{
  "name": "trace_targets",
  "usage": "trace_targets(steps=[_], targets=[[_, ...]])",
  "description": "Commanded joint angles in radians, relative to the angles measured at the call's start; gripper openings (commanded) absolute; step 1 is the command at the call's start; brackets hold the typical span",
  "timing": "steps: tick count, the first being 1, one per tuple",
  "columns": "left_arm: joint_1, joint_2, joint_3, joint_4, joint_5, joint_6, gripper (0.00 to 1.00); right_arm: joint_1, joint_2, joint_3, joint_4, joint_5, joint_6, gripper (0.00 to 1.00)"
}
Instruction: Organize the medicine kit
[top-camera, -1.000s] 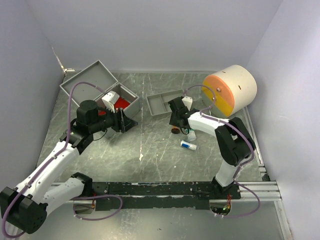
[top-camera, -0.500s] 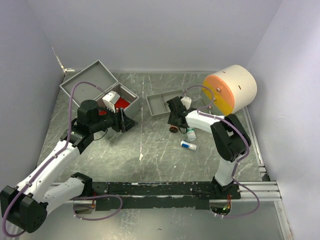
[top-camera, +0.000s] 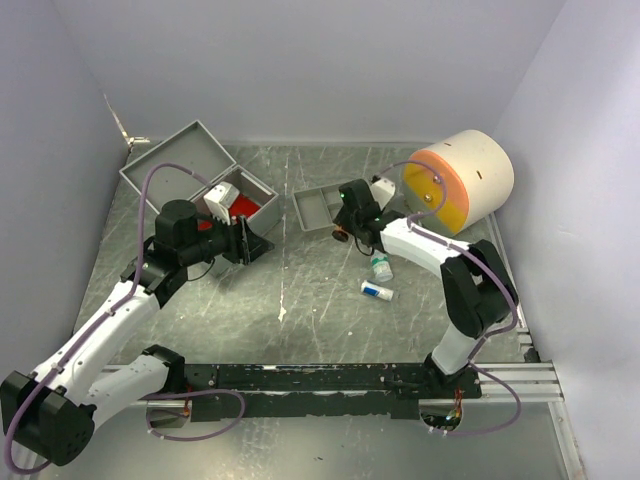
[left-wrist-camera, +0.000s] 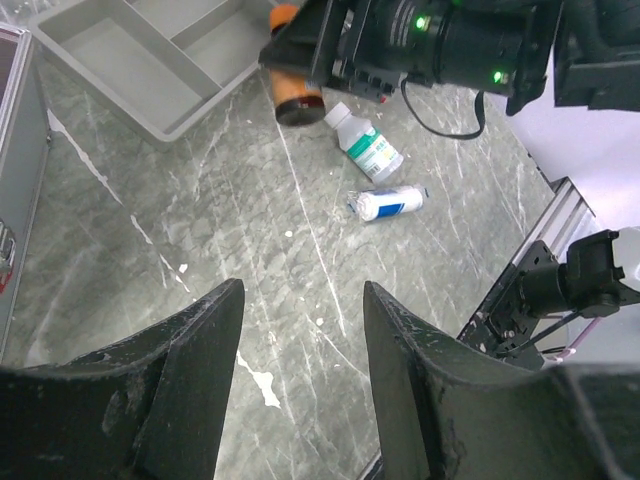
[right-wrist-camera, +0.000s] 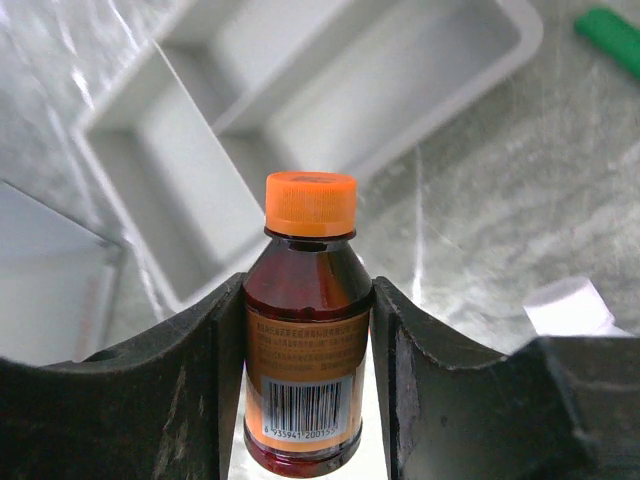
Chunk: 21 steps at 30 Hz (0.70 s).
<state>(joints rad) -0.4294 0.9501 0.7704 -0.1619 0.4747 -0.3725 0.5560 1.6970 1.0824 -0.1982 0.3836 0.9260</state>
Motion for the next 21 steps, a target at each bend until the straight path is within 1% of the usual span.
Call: trace_targets(steps=[1, 6, 10, 13, 16, 21], targets=[[-0.003, -0.025, 0.004, 0.005, -0.040, 0.023, 0.61, -0.009, -0.008, 0.087, 0.064, 0.128, 0.095, 0.26], [-0.003, -0.018, 0.011, -0.020, -0.081, 0.027, 0.61, -0.021, 0.061, 0.201, 0.065, 0.243, 0.169, 0.27], [-0.003, -0.022, 0.009, -0.016, -0.077, 0.025, 0.60, -0.030, 0.162, 0.306, 0.044, 0.350, 0.243, 0.27], [-0.002, -0.031, -0.002, -0.006, -0.078, 0.020, 0.60, -0.041, 0.235, 0.362, 0.084, 0.371, 0.250, 0.28], [-0.003, -0.029, 0.001, -0.006, -0.084, 0.019, 0.60, -0.045, 0.306, 0.434, 0.052, 0.410, 0.259, 0.28], [-0.003, -0.039, -0.002, 0.002, -0.095, 0.012, 0.61, -0.049, 0.384, 0.471, 0.076, 0.423, 0.247, 0.28]])
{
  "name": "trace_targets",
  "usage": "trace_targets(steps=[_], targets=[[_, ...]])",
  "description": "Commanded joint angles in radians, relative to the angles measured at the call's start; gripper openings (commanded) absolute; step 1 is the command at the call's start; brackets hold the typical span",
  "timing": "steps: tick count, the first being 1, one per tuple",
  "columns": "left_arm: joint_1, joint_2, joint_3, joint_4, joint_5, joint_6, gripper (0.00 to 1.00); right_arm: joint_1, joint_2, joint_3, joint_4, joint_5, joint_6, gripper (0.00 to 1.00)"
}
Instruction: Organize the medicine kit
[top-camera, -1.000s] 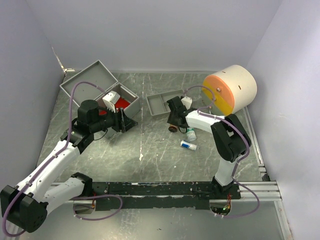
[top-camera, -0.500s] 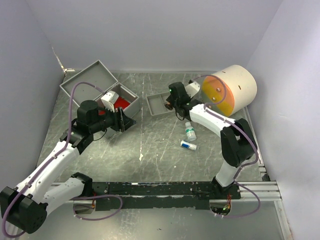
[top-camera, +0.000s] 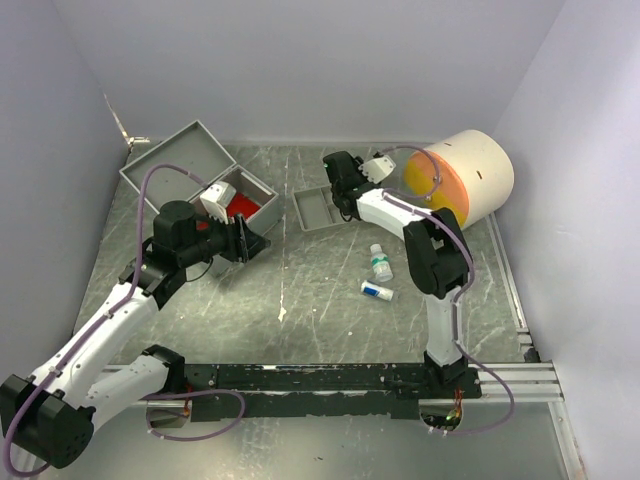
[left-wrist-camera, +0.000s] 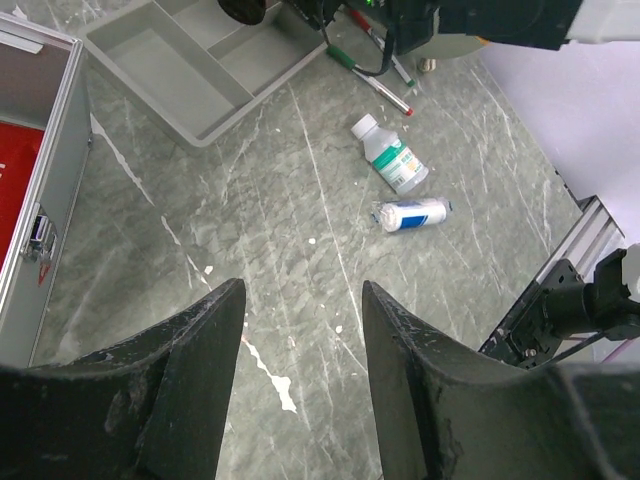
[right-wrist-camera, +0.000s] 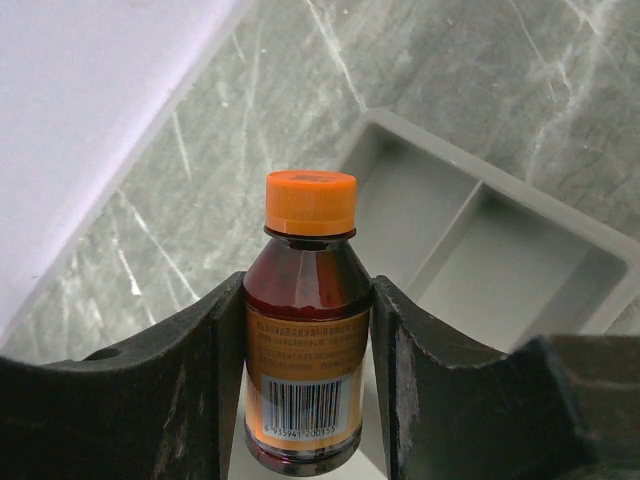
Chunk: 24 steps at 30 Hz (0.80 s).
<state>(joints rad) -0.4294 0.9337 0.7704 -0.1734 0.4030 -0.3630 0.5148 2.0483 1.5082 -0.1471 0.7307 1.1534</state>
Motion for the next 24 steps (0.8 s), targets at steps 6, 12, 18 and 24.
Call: trace_targets(steps=[6, 12, 18, 24], targets=[[-0.003, -0.039, -0.014, 0.037, -0.026, -0.008, 0.61, -0.007, 0.138, 0.147, -0.084, 0.045, 0.094, 0.28], [-0.003, -0.017, -0.011, 0.036, -0.013, -0.015, 0.61, -0.008, 0.196, 0.181, -0.131, 0.041, 0.153, 0.30], [-0.003, -0.025, -0.011, 0.028, -0.037, -0.010, 0.61, -0.008, 0.218, 0.215, -0.219, 0.043, 0.120, 0.48], [-0.003, -0.015, 0.000, -0.006, -0.078, -0.005, 0.61, -0.006, 0.175, 0.198, -0.240, 0.036, 0.048, 0.63]])
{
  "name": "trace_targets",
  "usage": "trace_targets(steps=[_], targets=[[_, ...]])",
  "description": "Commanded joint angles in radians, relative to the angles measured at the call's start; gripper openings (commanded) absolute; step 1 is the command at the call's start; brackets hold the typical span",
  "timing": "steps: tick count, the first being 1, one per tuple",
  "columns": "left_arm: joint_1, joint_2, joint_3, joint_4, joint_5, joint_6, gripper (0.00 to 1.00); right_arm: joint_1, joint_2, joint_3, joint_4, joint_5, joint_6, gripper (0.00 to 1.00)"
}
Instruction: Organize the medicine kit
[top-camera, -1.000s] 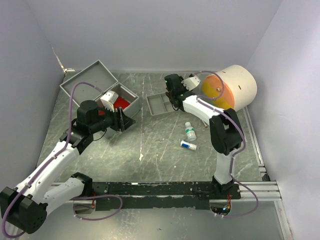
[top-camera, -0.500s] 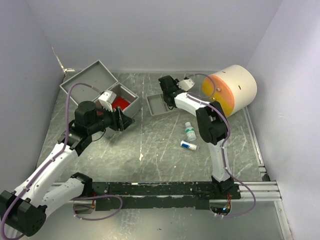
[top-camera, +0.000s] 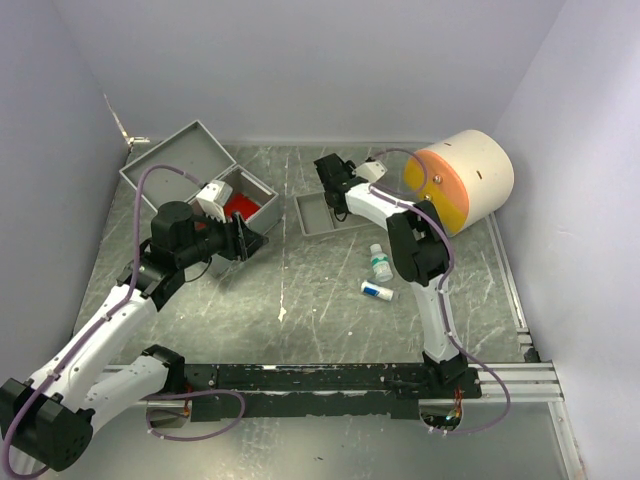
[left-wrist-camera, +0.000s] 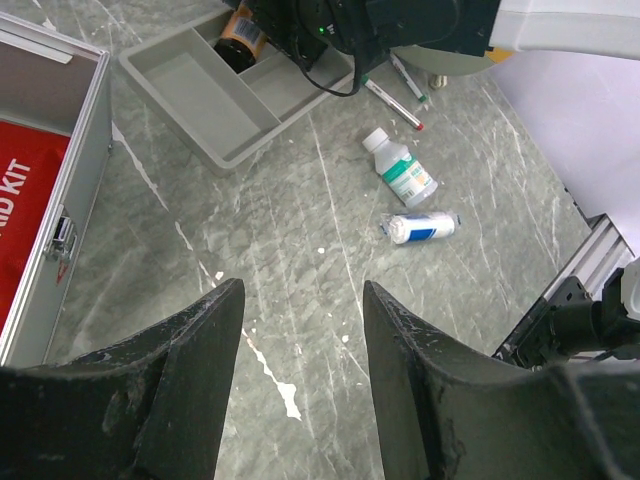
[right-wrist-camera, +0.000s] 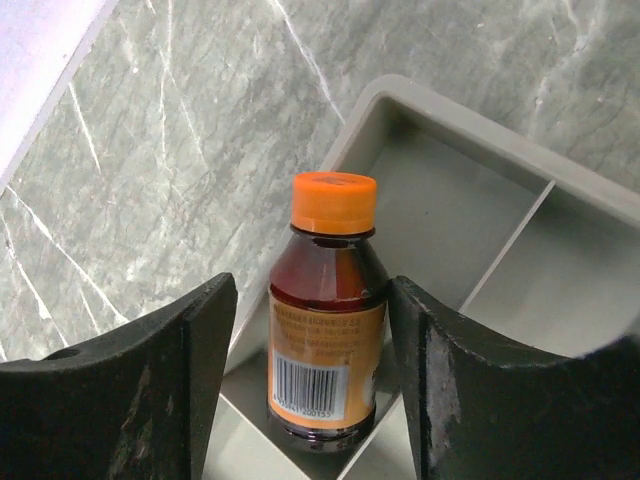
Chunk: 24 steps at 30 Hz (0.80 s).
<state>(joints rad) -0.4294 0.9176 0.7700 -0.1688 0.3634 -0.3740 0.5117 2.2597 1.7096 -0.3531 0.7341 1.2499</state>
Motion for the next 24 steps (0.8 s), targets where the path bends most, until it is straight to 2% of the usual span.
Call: trace_targets(steps=[1, 6, 9, 12, 15, 20, 24], targets=[[-0.003, 0.002, -0.001, -0.010, -0.042, 0.005, 0.61, -0.003, -0.049, -0.016, -0.026, 0.024, -0.060, 0.64], [-0.002, 0.010, 0.001, -0.013, -0.050, 0.003, 0.61, -0.003, -0.077, -0.056, 0.029, -0.032, -0.151, 0.65], [-0.003, 0.008, 0.003, -0.020, -0.060, 0.004, 0.61, -0.002, -0.093, -0.056, -0.009, -0.028, -0.175, 0.66], [-0.003, 0.005, 0.002, -0.024, -0.073, 0.004, 0.61, -0.002, -0.125, -0.081, -0.038, -0.012, -0.171, 0.73], [-0.003, 0.004, 0.002, -0.020, -0.072, 0.004, 0.61, -0.003, -0.154, -0.117, -0.036, -0.017, -0.179, 0.74], [-0.003, 0.012, -0.001, -0.012, -0.058, -0.003, 0.61, -0.005, -0.168, -0.161, -0.013, -0.046, -0.201, 0.55], [-0.003, 0.009, 0.005, -0.015, -0.073, 0.000, 0.61, -0.004, -0.203, -0.197, 0.012, -0.054, -0.272, 0.50]])
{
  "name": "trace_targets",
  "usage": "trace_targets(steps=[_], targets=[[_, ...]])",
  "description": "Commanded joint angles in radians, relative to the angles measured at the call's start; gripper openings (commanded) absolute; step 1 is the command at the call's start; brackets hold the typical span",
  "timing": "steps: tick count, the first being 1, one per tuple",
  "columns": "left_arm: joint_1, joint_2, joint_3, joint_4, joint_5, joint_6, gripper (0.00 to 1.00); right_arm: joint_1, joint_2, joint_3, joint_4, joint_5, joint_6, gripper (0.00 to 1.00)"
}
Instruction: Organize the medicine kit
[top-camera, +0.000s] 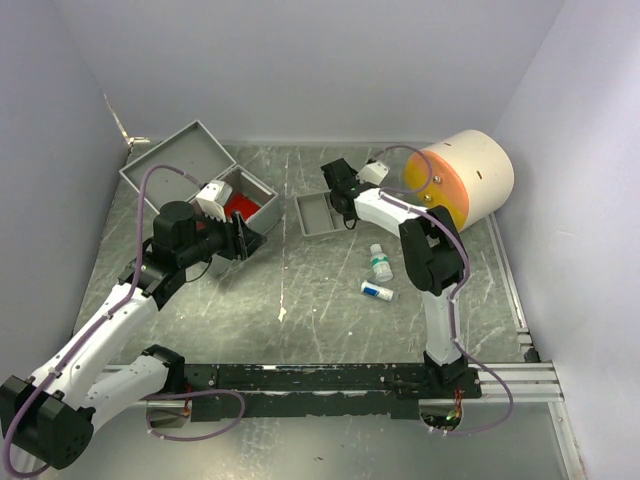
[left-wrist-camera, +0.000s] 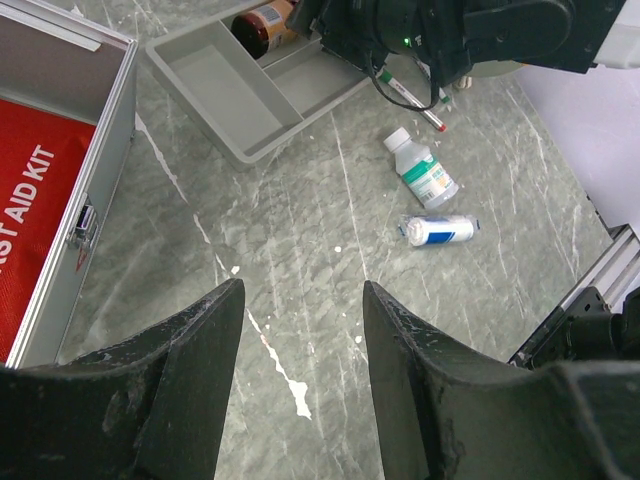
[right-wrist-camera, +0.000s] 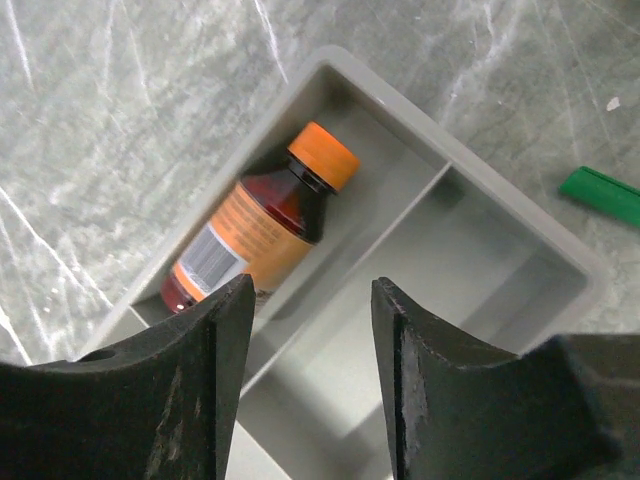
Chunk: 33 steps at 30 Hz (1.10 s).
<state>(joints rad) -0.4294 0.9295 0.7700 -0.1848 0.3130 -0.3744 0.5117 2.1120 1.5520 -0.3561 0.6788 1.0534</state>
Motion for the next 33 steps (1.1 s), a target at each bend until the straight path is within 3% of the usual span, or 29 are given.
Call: trace_targets(steps=[1, 5, 14, 24, 29, 33], targets=[[-0.002, -0.005, 0.003, 0.001, -0.022, -0.001, 0.61, -0.004, -0.073, -0.053, 0.031, -0.010, -0.111, 0.50], [-0.003, -0.017, -0.005, 0.014, -0.035, -0.011, 0.61, -0.005, -0.174, -0.126, 0.086, -0.100, -0.309, 0.56], [-0.002, -0.039, -0.018, 0.037, -0.071, -0.041, 0.61, -0.007, -0.419, -0.368, -0.043, -0.283, -0.600, 0.65], [-0.002, -0.083, 0.008, -0.026, -0.130, -0.009, 0.62, -0.007, -0.713, -0.608, -0.175, -0.358, -0.640, 0.65], [-0.003, -0.086, 0.025, -0.059, -0.137, 0.000, 0.61, -0.007, -0.746, -0.694, -0.166, -0.406, -0.623, 0.65], [-0.002, -0.088, 0.011, -0.014, -0.133, -0.012, 0.63, -0.007, -0.748, -0.737, -0.099, -0.345, -0.586, 0.64]])
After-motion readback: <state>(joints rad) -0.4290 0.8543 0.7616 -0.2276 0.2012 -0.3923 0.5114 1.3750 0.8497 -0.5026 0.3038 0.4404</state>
